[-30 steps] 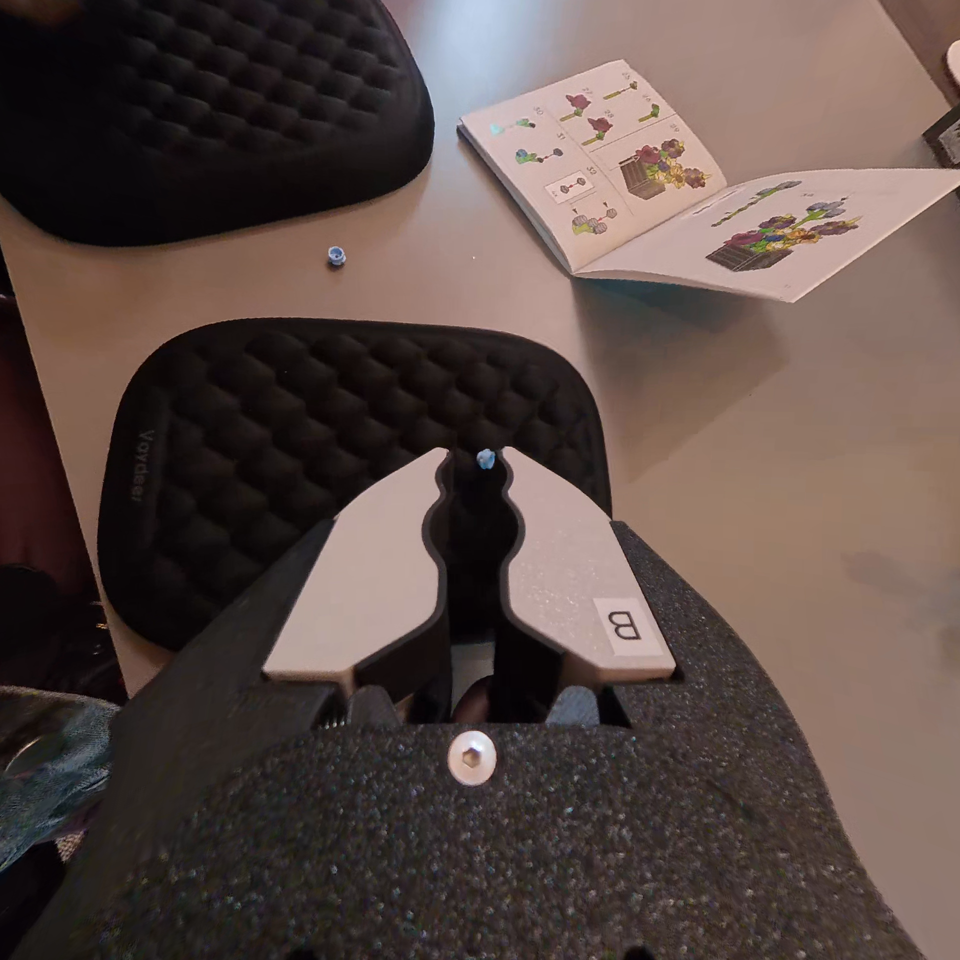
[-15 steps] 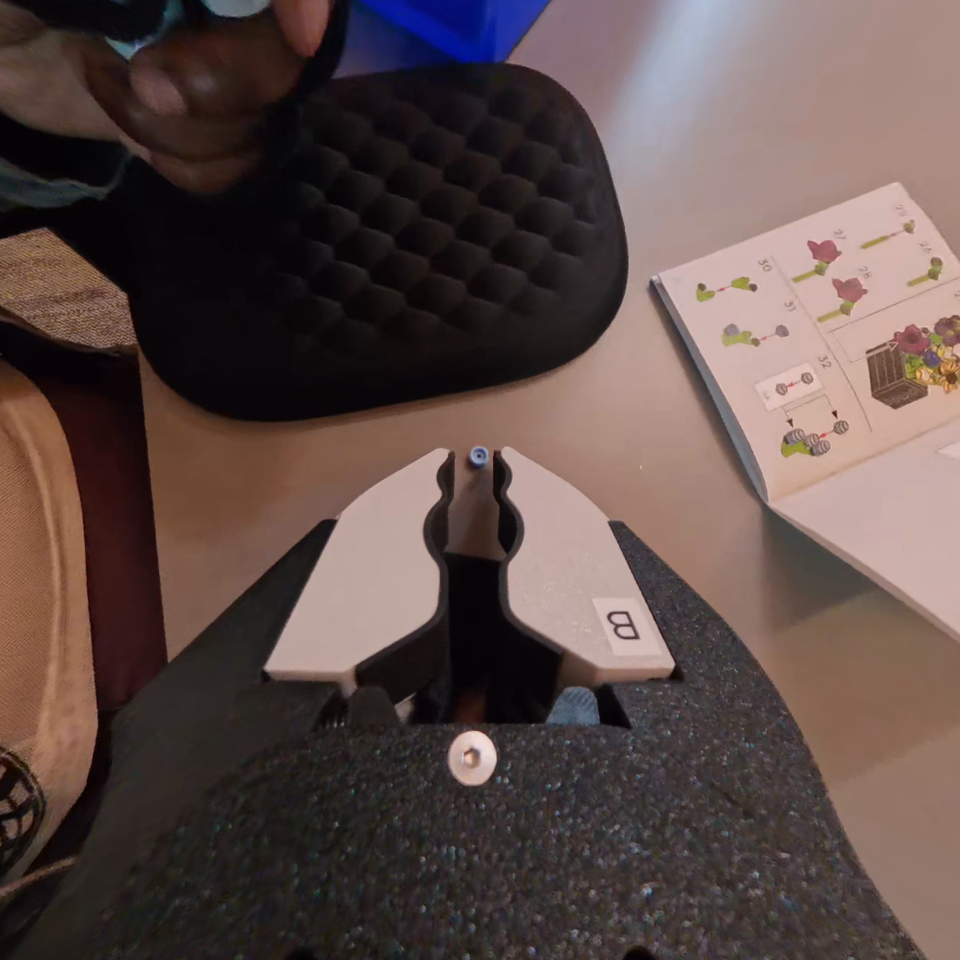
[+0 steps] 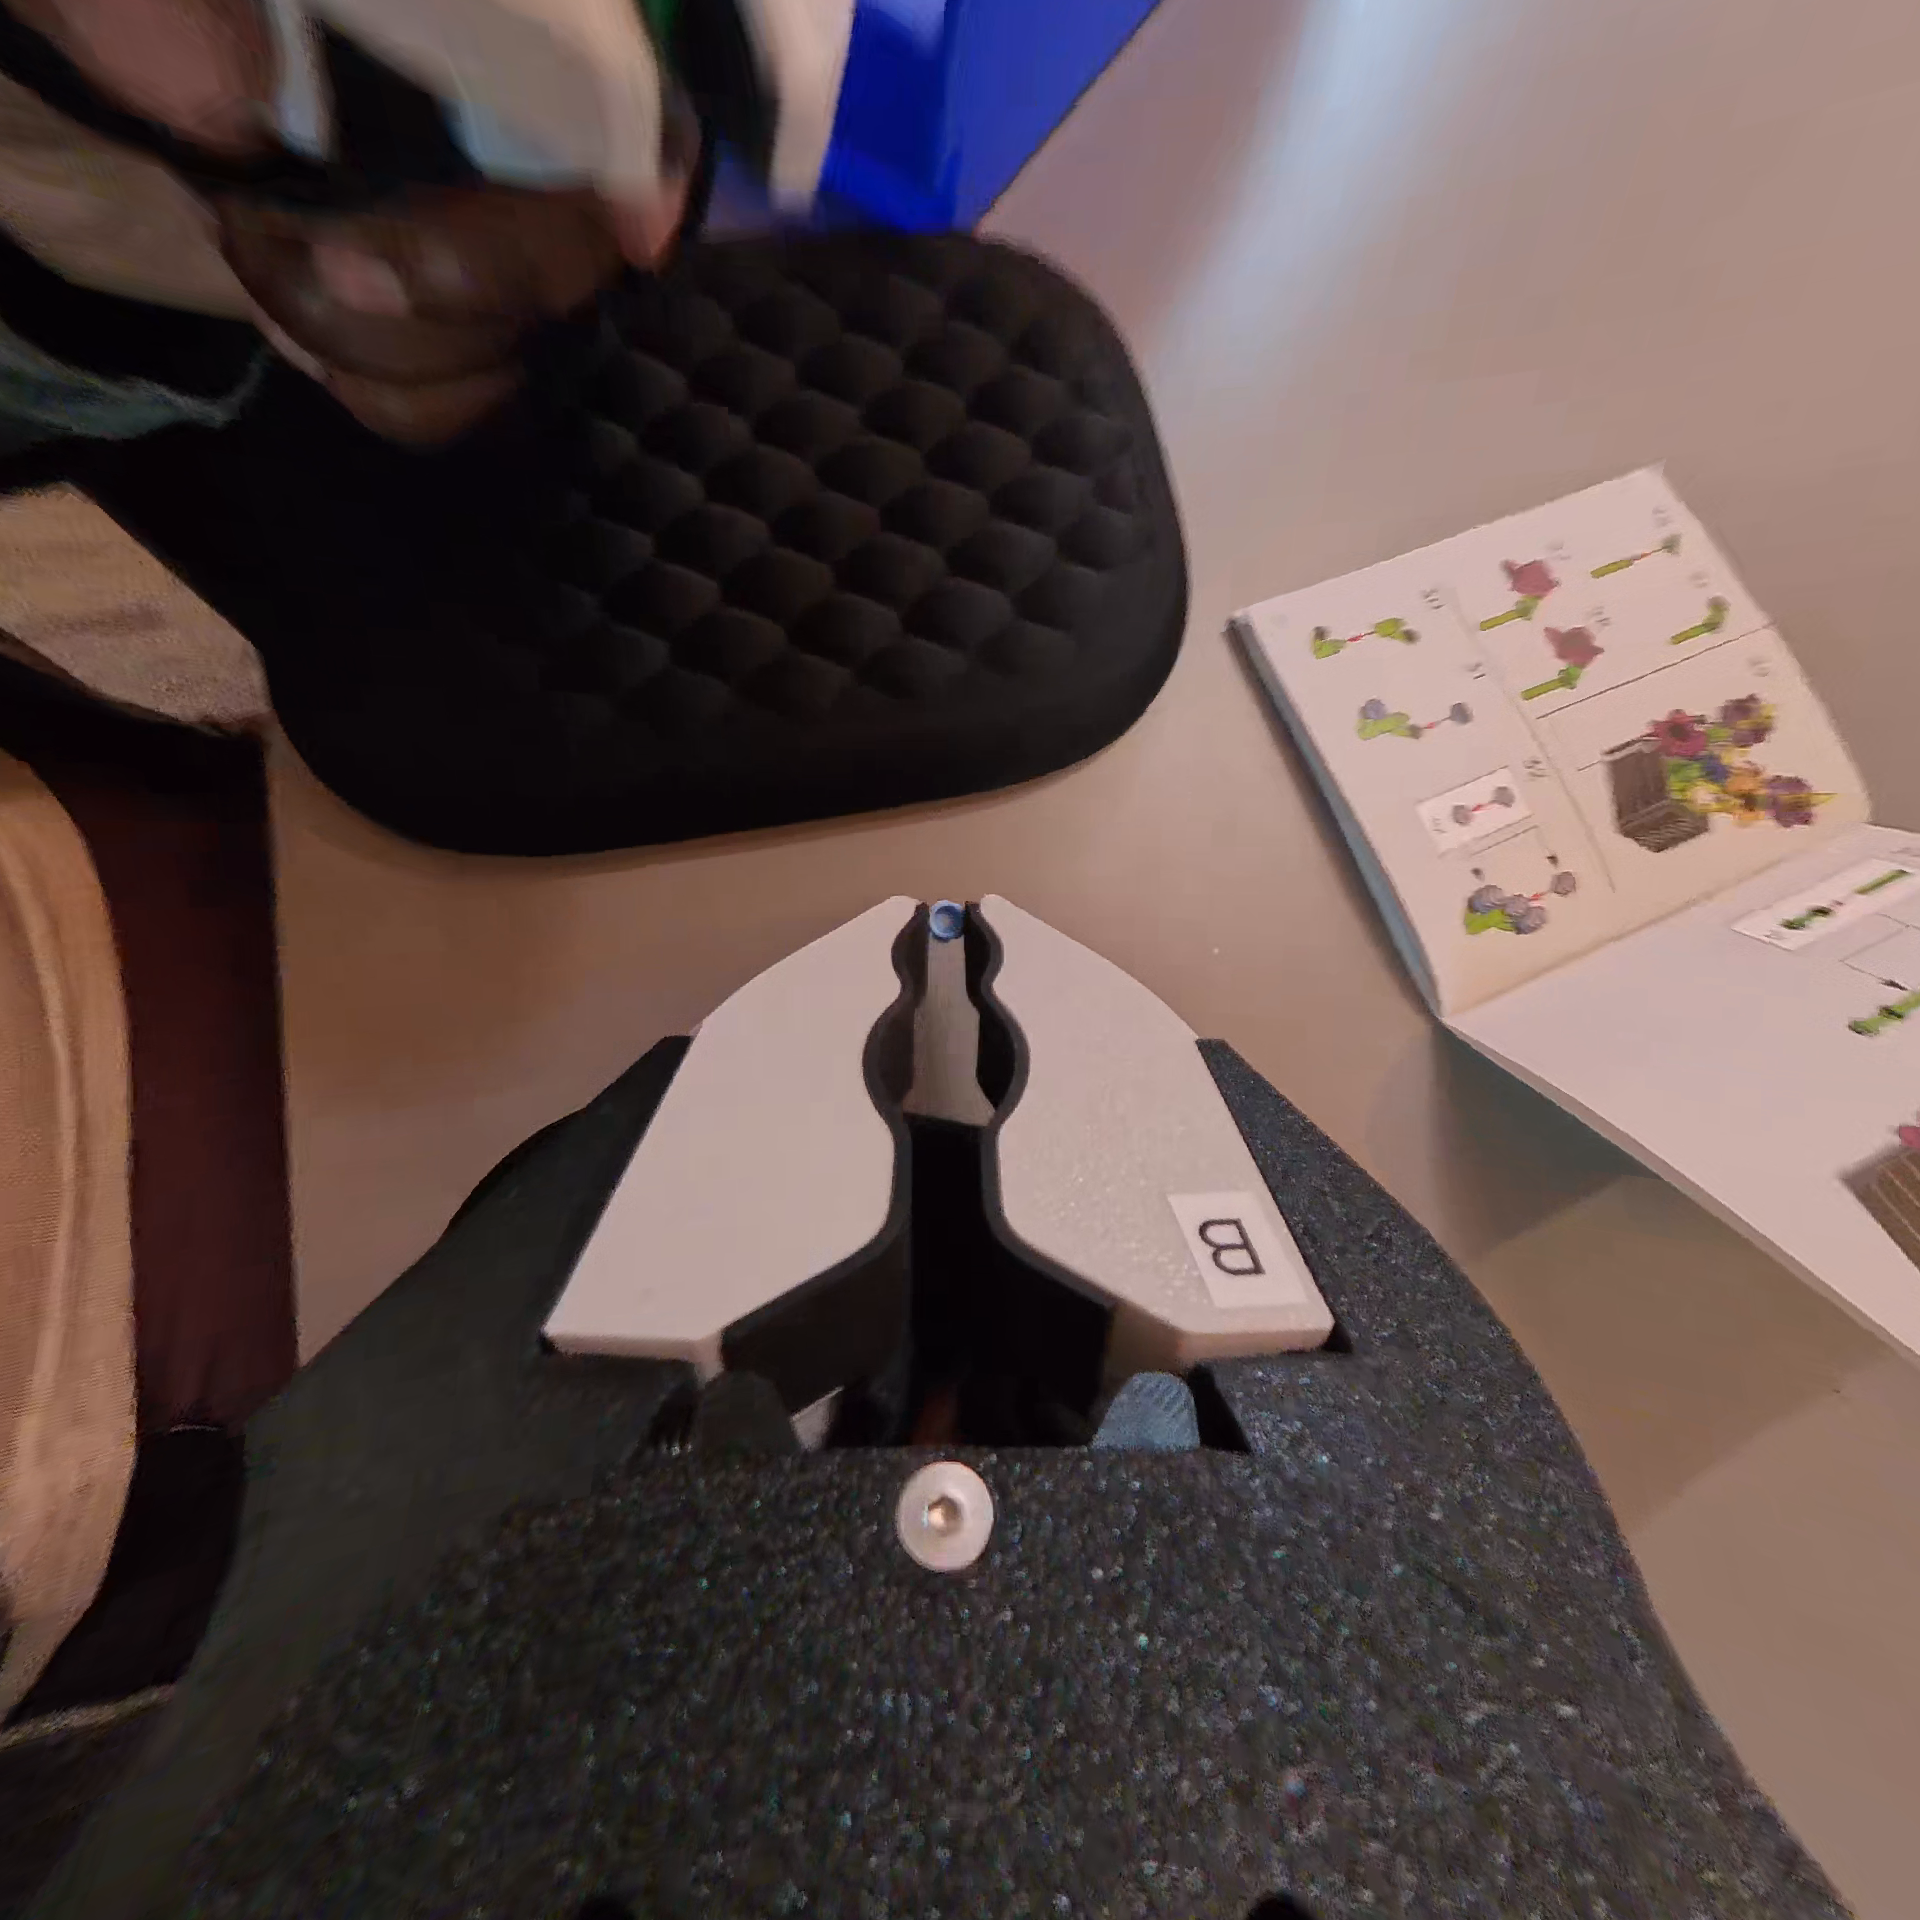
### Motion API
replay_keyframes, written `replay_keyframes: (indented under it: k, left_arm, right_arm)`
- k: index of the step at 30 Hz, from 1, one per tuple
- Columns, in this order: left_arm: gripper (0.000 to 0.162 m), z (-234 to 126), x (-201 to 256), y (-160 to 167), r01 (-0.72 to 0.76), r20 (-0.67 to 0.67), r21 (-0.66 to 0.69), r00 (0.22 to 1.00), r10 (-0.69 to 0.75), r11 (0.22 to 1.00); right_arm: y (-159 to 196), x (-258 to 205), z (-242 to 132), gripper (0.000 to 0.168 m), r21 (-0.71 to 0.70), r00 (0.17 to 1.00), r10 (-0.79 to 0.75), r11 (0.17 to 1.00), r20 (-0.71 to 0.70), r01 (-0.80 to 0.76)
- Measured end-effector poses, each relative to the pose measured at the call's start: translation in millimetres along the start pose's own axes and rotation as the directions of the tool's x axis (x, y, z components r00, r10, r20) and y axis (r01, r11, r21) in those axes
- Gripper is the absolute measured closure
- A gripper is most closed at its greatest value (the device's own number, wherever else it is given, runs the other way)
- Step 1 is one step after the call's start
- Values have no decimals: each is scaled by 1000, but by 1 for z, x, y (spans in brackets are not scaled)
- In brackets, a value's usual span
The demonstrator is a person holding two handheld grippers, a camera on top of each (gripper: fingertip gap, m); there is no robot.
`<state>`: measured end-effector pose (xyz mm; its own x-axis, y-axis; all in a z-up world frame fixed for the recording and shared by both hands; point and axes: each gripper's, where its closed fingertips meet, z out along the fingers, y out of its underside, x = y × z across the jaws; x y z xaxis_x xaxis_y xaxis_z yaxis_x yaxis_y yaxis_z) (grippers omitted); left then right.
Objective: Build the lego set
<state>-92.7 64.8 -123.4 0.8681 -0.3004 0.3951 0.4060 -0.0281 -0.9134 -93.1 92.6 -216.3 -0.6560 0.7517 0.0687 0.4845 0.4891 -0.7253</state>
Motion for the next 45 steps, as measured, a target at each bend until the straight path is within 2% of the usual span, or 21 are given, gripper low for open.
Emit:
replay_keyframes:
  k: [4, 6, 8, 11, 16, 21, 45]
  left_arm:
    - [157, 19, 5, 8, -134, -36, -111, 991, 130, 985]
    - [157, 28, 8, 15, -214, -74, -159, 976, 205, 964]
    - [156, 36, 13, 21, -275, -113, -178, 960, 258, 945]
    - [156, 43, 20, 30, -309, -163, -218, 947, 278, 926]
    - [156, 46, 23, 37, -285, -183, -262, 953, 242, 922]
    - [156, 47, 23, 42, -327, -174, -278, 942, 287, 903]
    - [157, 47, 24, 46, -353, -178, -290, 933, 312, 890]
  right_arm:
    - [-36, 11, -63, 162, 312, 994, 95, 944, 56, -108]
    - [-54, 10, -100, 162, 466, 993, 71, 879, 90, -105]
    - [-63, 5, -120, 163, 530, 996, 23, 845, 89, -67]
    - [-59, -4, -116, 162, 481, 997, -36, 877, 71, -2]
    - [-54, -16, -98, 163, 418, 987, 21, 904, 162, -88]
    - [-45, -17, -90, 163, 374, 989, 16, 925, 147, -71]
    - [-41, -20, -85, 162, 348, 983, 17, 934, 182, -81]
